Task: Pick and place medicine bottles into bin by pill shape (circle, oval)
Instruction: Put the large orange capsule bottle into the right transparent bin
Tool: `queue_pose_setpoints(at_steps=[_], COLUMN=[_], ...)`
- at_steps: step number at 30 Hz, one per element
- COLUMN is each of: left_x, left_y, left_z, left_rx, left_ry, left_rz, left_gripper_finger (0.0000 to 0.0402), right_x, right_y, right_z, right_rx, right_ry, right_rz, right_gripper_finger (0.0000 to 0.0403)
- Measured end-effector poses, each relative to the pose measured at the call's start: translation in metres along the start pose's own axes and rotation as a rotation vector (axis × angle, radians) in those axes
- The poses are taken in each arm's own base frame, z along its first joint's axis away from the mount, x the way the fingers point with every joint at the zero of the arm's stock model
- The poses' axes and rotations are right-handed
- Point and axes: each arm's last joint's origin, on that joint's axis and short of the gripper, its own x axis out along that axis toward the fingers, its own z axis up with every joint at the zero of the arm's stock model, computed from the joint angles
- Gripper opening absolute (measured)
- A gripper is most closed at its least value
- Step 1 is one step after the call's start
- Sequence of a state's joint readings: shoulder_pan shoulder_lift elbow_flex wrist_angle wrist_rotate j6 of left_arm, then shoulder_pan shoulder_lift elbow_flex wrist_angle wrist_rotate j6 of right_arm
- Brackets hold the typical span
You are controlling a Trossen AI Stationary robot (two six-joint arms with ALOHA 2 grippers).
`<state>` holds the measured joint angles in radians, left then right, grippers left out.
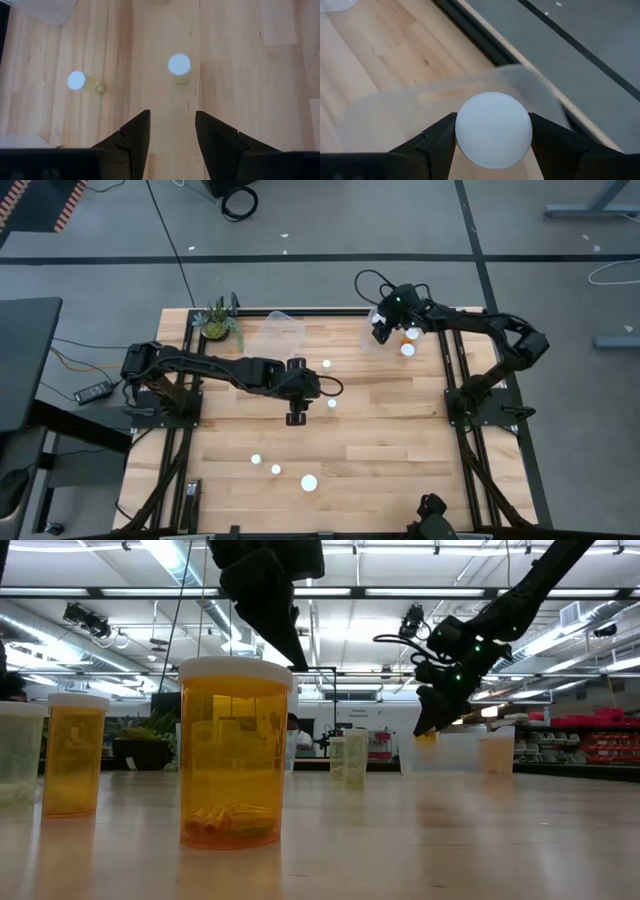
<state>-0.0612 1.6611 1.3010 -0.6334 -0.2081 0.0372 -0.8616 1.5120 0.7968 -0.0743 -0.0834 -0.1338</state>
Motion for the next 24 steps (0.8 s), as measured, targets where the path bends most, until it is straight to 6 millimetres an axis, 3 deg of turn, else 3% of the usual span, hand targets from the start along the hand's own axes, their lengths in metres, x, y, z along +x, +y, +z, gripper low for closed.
queue_pose_setpoints(at_steps=[8,24], left_x=[0.0,0.0], left_y=[0.0,-0.001], left_z=[0.0,0.001], left_rx=[0.0,0.003], left_ry=[0.0,-0.011], left_rz=[0.0,-0.042], left_gripper_finger=[0.0164,0.0164], right_x=[0.002,0.002], right_y=[0.002,0.003], right_z=[-0.021,-0.025], right_rx=[0.014,0.04], right_ry=[-0.067,-0.068], right_rz=[-0.011,-0.012], right_gripper_finger=[0.0241,0.0273])
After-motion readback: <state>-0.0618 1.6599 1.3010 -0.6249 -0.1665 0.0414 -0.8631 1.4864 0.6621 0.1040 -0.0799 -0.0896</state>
